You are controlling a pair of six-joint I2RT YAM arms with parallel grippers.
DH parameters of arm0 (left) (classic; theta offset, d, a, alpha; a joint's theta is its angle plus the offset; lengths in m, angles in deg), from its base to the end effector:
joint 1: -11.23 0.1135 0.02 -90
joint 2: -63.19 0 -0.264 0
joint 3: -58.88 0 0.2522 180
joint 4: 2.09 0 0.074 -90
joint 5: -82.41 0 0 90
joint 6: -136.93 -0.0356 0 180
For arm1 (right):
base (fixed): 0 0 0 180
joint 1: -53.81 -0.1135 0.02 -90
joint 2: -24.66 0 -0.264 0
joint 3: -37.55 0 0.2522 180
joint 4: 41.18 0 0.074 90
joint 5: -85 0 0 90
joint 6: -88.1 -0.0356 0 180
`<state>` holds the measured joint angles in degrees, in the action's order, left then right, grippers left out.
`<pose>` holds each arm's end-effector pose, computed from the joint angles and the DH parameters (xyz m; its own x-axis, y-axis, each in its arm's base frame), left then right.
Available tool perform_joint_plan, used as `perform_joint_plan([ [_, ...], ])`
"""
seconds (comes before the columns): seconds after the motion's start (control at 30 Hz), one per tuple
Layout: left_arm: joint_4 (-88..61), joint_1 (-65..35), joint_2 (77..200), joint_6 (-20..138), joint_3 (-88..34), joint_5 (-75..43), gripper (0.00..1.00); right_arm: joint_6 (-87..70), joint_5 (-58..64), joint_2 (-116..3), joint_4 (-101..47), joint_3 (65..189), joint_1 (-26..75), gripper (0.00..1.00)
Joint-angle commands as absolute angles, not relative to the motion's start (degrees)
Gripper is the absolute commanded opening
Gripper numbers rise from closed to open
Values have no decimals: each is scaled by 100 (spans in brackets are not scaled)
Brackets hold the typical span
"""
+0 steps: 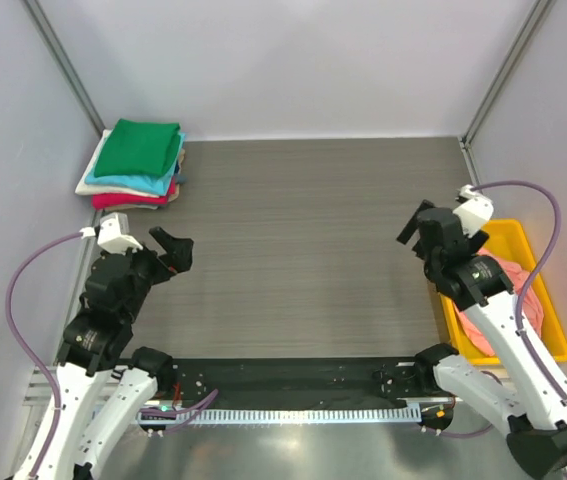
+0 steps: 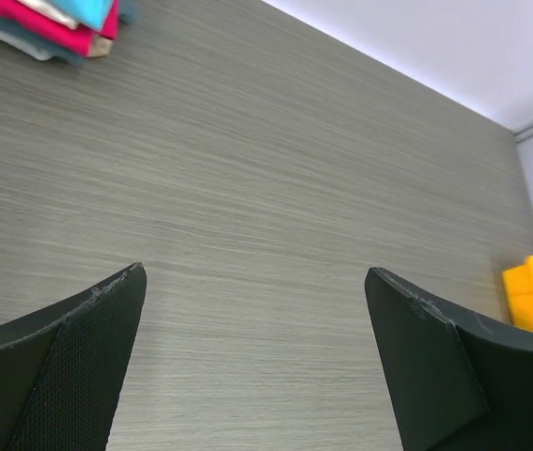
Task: Fold and stack the t-shirts
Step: Grab the tshirt from the pile, then move the tshirt to the center of the board
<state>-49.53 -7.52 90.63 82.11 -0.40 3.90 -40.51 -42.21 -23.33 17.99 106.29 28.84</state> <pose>0.1015 -0.0270 0.3389 -0.2849 -0.4995 -0.8181 -0.0377 0.8587 -0.5111 0.1535 0.0478 0.3354 -0.3820 0.3704 -0.8467 0.4244 0.8842 0.1952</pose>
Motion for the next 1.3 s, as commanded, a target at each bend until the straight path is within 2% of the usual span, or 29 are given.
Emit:
perform_joint_plan([
  [0.0,-5074,-767,9035,7884,56,593,100,-4005,-4405,-2552,2329,10879,4094,100],
  [0.03,-5144,-802,9043,7866,126,873,100,-3908,-3628,-2675,2321,10853,4577,100],
  [0.1,-5294,-872,9026,7945,144,1095,100,-3758,-3130,-3148,2321,10774,5650,100],
  [0.23,-5198,-987,8912,7963,223,1008,100,-3714,-2821,-3896,1910,10494,6619,100],
  [0.3,-5198,-1039,8868,7963,232,1034,100,-3635,-2092,-4395,1418,10344,7224,100],
  [0.53,-5268,-1083,8736,7963,232,1148,100,-3696,-1976,-5637,695,10264,7727,95],
  [0.57,-5286,-1075,8736,7963,232,1157,100,-3696,-1994,-5681,625,10229,7772,93],
  [0.67,-5286,-1075,8762,7972,240,1166,100,-3723,-1836,-5839,431,10202,7834,64],
  [0.7,-5277,-1083,8771,7980,240,1166,100,-3688,-1688,-5840,344,10229,7834,30],
  [0.77,-5268,-1075,8789,7989,249,1157,100,-3601,-1642,-5727,334,10325,7816,7],
  [0.8,-5259,-1075,8806,7989,249,1148,100,-3521,-1686,-5621,378,10500,7772,1],
  [0.87,-5259,-1075,8823,7981,249,1131,100,-3346,-2150,-5384,614,10868,7423,1],
  [0.97,-5233,-1075,8859,7910,249,965,100,-3274,-2810,-4935,1290,12106,6694,1],
  [1.0,-5224,-1075,8859,7867,241,938,100,-3257,-2768,-4891,1606,12962,6117,1],
  [1.07,-5215,-1075,8894,7840,232,893,100,-3248,-2331,-4943,1854,13924,5437,1],
  [1.1,-5215,-1075,8911,7822,214,928,100,-3170,-1971,-4978,1872,14825,4825,1],
  [1.2,-5329,-1075,8912,7787,144,1086,100,-3353,-1143,-5207,2039,16409,4267,1],
  [1.27,-5408,-1075,8903,7770,118,1122,100,-3608,-835,-5207,2039,16810,4212,1],
])
